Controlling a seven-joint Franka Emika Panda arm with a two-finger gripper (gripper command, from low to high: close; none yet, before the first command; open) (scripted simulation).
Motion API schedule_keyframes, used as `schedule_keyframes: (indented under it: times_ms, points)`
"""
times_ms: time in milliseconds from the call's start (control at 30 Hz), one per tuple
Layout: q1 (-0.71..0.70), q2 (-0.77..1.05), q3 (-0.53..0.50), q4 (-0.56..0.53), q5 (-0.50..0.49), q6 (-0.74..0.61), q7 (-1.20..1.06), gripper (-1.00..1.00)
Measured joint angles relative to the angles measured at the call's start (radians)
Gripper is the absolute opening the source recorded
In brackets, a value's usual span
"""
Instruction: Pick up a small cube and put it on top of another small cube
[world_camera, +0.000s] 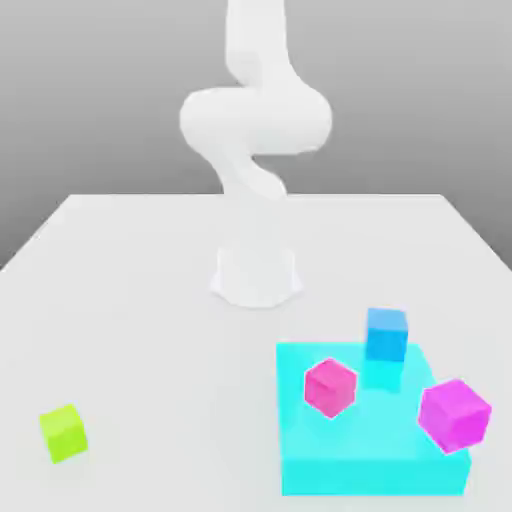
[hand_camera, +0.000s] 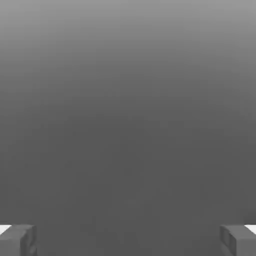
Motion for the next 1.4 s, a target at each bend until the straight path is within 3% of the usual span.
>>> schedule_keyframes:
  times_ms: [467, 800, 1000, 1033, 1267, 1400]
  points:
    - [-0.161, 0.513, -0.115, -0.101, 0.023, 0.220, 0.174, 0.00]
    - [-0.283, 0.879, -0.184, -0.171, 0.106, 0.373, 0.249, 0.00]
    - [-0.357, 1.098, -0.131, -0.154, 0.195, 0.514, 0.211, 0.00]
    - [-0.370, 1.130, -0.116, -0.147, 0.206, 0.539, 0.202, -1.00]
    - [-0.373, 1.136, -0.112, -0.146, 0.207, 0.544, 0.202, -1.00]
    - [-0.340, 1.015, -0.157, -0.173, 0.150, 0.452, 0.245, -1.00]
